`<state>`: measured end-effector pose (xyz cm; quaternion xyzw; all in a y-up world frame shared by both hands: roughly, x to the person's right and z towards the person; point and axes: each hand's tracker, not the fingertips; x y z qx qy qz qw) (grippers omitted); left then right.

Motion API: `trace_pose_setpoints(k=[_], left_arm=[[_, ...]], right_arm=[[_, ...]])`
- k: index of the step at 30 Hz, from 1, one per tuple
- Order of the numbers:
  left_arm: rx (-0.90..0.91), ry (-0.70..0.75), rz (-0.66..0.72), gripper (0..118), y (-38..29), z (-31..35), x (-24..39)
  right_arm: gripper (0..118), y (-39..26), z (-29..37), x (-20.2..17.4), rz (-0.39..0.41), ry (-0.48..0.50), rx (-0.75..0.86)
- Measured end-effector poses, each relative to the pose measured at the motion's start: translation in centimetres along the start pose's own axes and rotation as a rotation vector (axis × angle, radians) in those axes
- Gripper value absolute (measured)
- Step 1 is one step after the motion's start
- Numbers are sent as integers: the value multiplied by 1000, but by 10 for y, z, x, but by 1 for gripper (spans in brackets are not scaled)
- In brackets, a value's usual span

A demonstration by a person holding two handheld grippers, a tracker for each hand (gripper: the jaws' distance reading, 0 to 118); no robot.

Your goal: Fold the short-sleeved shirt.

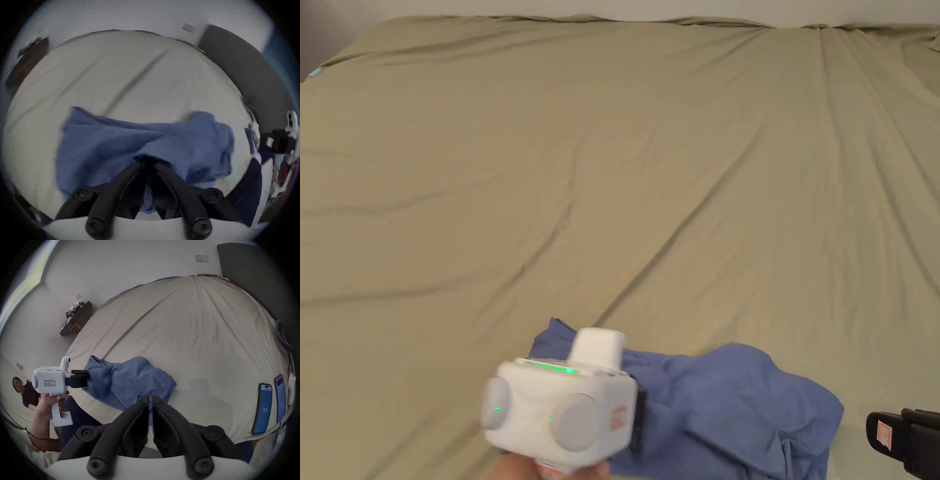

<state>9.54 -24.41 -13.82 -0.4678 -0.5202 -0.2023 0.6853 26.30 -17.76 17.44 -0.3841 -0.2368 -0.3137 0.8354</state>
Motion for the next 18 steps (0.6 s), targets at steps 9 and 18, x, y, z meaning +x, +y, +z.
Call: trace_pose_setpoints(k=[9, 18], left_arm=[[-117, -390, -18, 8, 17, -44, 84], [156, -512, 149, 116, 14, 70, -74]], right_arm=[[6, -7, 14, 1, 10, -11, -20], [6, 5, 33, -5, 13, 152, 78]])
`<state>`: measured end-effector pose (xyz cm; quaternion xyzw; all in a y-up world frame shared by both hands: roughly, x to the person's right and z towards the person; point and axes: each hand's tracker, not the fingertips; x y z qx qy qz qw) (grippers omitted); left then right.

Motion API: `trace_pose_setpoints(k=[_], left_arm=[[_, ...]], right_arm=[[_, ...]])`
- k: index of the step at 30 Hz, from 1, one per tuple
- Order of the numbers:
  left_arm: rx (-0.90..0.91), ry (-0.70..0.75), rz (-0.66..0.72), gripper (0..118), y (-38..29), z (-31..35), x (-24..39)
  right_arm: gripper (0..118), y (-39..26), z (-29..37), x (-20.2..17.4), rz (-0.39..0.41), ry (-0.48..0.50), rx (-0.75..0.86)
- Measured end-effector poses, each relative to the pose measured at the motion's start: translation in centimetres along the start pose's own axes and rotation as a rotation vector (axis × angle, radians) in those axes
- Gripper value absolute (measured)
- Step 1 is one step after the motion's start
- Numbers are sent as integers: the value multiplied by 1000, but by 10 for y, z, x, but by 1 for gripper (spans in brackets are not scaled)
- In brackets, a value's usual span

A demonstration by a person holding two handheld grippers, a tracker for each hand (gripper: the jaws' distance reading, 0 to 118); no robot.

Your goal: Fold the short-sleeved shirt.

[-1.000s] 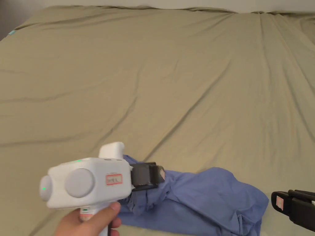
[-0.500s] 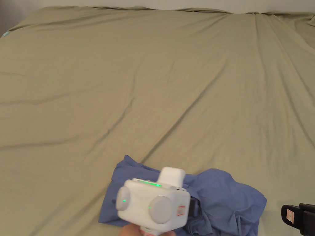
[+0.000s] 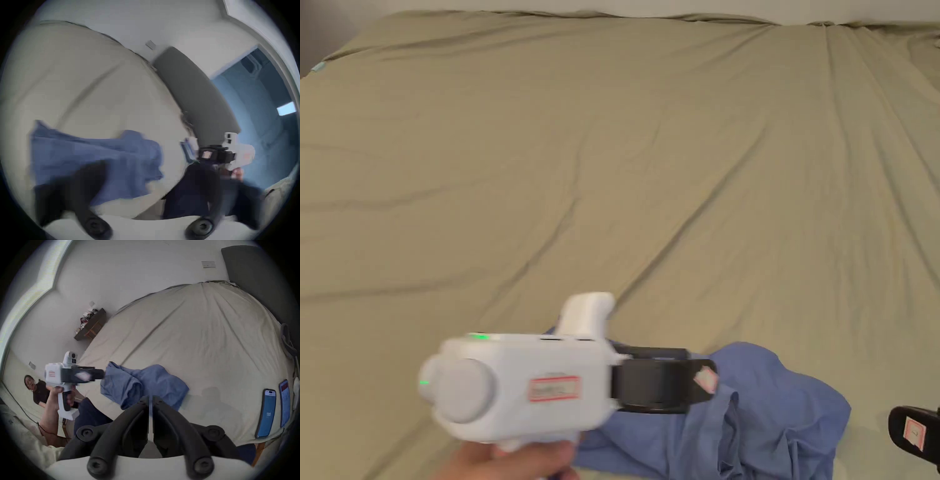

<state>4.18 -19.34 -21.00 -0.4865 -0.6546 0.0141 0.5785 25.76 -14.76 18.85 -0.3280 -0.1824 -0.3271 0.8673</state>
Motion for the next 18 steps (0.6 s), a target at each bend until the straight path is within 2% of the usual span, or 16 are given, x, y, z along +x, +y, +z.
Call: trace_pose_setpoints(k=[4, 8, 9, 11, 12, 13, 14, 15, 17, 18], left_arm=[[-76, 277, 116, 118, 14, 56, -78], [-89, 332, 221, 118, -12, 21, -105], [-93, 336, 253, 113, -14, 12, -105], [-69, 262, 276, 93, -16, 1, -105], [-60, 240, 301, 77, -18, -8, -101], [-54, 231, 309, 70, -19, -16, -95], [-70, 286, 275, 50, -18, -16, -126], [-90, 254, 229, 21, -17, -19, -129], [-62, 173, 313, 18, -17, -17, -142], [-52, 145, 353, 17, -25, -25, -121]], right_arm=[[6, 7, -13, -12, 37, -17, 4], [6, 10, -24, -21, 35, -65, 2], [6, 10, -27, -22, 33, -72, -4], [6, 10, -28, -24, 35, -80, -14], [6, 10, -28, -25, 37, -84, -17], [6, 10, -27, -26, 41, -87, -20], [6, 10, -26, -26, 44, -89, -22], [6, 10, -26, -26, 47, -91, -24], [6, 10, -23, -26, 51, -95, -24], [6, 10, -22, -26, 51, -96, -23]])
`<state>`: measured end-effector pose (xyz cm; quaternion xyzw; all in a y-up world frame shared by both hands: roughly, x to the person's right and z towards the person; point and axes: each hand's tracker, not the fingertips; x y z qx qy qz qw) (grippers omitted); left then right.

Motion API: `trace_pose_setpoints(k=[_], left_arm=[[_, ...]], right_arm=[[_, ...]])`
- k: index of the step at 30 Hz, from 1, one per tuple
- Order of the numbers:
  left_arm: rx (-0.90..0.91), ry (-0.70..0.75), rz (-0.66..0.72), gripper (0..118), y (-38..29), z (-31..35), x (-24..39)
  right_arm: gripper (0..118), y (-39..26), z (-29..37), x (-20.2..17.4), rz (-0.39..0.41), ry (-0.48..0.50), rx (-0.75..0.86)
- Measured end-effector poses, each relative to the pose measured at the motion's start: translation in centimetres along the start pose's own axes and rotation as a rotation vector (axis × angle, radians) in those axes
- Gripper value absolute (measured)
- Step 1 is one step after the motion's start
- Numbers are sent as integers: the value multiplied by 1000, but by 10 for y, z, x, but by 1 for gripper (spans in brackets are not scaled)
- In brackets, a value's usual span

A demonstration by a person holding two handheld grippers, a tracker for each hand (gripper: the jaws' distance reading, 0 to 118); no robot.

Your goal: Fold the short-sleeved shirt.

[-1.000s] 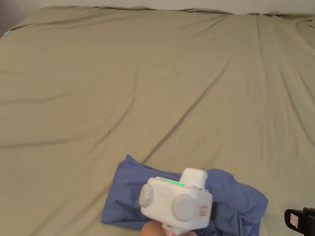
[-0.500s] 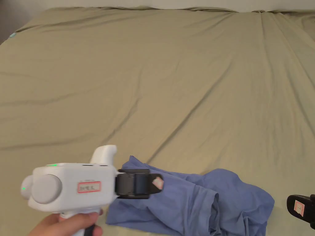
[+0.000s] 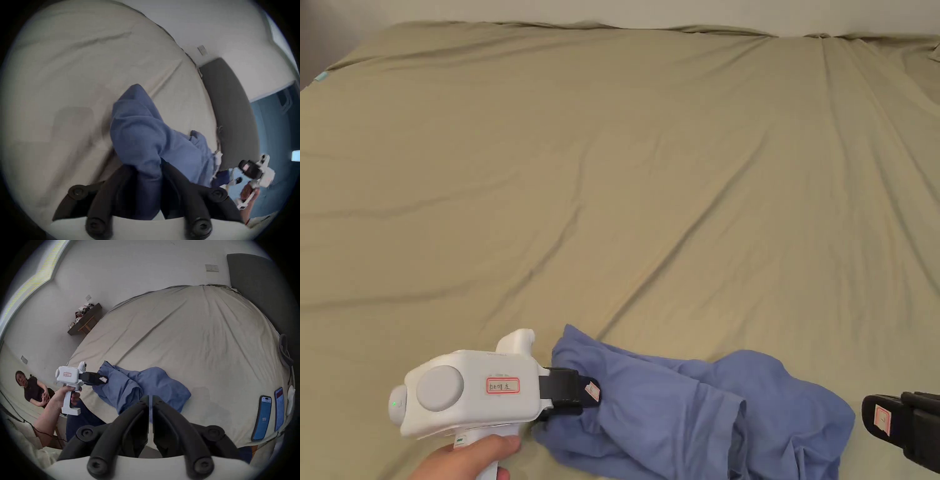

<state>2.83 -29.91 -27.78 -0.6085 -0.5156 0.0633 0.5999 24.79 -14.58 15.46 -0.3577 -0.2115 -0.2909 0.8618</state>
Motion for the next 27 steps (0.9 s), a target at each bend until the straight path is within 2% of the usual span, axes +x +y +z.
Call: trace_pose_setpoints(k=[3, 4, 7, 8, 11, 13, 15, 16, 20, 22, 27], left_arm=[[43, -30, -34, 16, -6, 16, 3], [59, -60, -22, 16, -16, 34, 26], [115, -126, 7, 15, -28, 63, 41], [126, -108, -5, 15, -10, 84, 22], [189, 35, -39, 15, -4, 118, 27], [220, 202, -68, 15, 12, 138, 23], [230, 413, -62, 15, 13, 138, 31], [216, 470, -59, 15, 15, 131, 32], [170, 296, -124, 15, 1, 110, 69], [169, 282, -210, 15, -6, 90, 105], [86, 254, -280, 15, -27, 8, 164]], right_arm=[[6, -1, 2, 1, -5, -3, 4], [6, -2, 2, 2, -9, -2, 4], [6, -2, 1, 5, -15, -3, 1], [6, -2, 1, 5, -15, -8, 0], [6, -1, 1, 7, -26, -17, 4], [6, -1, 1, 8, -33, -13, 5], [6, -1, -2, 7, -30, -19, 5], [6, -1, -5, 6, -27, -24, 0], [6, -1, -13, 3, -29, -34, -25], [6, -1, -16, 0, -29, -39, -46], [6, -2, -20, -3, -7, -66, -68]])
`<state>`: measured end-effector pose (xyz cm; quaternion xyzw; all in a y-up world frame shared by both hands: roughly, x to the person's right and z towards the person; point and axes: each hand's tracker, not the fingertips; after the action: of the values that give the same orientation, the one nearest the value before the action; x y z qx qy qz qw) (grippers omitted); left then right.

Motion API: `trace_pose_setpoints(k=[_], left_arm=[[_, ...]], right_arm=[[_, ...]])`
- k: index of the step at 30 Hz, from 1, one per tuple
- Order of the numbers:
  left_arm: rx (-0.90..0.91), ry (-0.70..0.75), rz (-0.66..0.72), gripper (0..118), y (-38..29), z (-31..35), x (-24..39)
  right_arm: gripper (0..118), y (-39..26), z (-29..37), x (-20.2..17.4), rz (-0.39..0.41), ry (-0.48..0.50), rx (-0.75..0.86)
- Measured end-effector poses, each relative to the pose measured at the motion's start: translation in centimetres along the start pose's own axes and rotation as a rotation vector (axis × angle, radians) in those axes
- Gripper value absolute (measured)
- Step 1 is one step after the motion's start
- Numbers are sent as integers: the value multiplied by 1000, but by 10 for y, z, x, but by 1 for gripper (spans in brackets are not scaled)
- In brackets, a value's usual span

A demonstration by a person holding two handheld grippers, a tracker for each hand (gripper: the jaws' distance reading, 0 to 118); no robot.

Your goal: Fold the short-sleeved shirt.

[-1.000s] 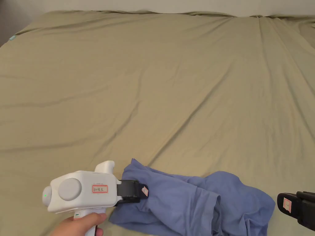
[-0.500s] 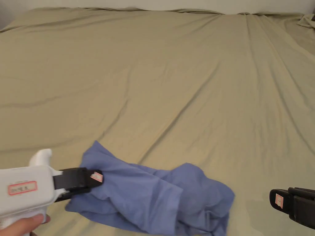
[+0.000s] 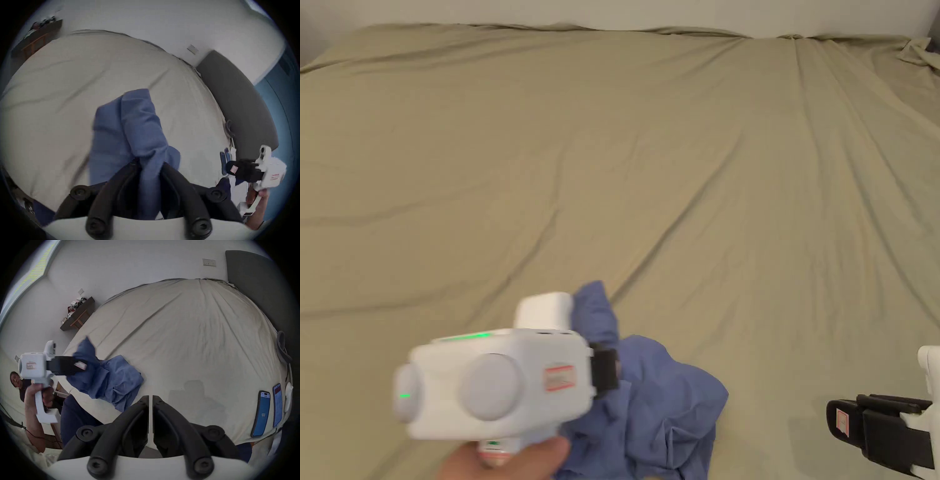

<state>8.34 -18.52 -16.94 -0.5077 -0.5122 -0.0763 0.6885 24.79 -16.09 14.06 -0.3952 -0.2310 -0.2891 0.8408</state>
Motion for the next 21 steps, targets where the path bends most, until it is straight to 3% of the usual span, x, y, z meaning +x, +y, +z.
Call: trace_pose_setpoints(k=[3, 5, 6, 8, 10, 11, 12, 14, 16, 17, 18, 19, 21], left_arm=[[-108, -14, -76, 17, -15, -56, 22], [-130, 18, -72, 41, -26, -85, 20], [-104, 7, -75, 45, -32, -92, 14], [-57, -129, 50, 51, -32, -76, 4], [-9, -267, 160, 84, -28, -50, -10], [-4, -307, 167, 105, -26, -37, -15], [16, -344, 164, 118, -24, -20, -22], [80, -291, 131, 118, -13, 11, -36], [96, -72, 64, 112, -6, 20, -41], [85, -16, 3, 94, -3, 22, -39], [76, 31, -69, 40, -2, 13, -36], [52, 74, -90, 9, -3, 1, -31], [7, -13, -94, 9, -6, -26, -17]], right_arm=[[6, -1, 0, 2, -17, 11, 0], [6, -4, 2, 4, -24, 17, 0], [6, -5, 3, 6, -26, 21, -3], [6, -8, 2, 9, -21, 14, -16], [6, -12, 1, 12, -13, -13, -22], [6, -14, 1, 15, -13, -11, -22], [6, -15, 0, 19, -25, 2, -19], [6, -16, -3, 25, -72, 38, -17], [6, -15, -7, 29, -91, 43, -21], [6, -14, -8, 28, -93, 38, -22], [6, -13, -9, 27, -93, 29, -22], [6, -12, -9, 26, -88, 23, -22], [6, -11, -8, 23, -78, 19, -22]])
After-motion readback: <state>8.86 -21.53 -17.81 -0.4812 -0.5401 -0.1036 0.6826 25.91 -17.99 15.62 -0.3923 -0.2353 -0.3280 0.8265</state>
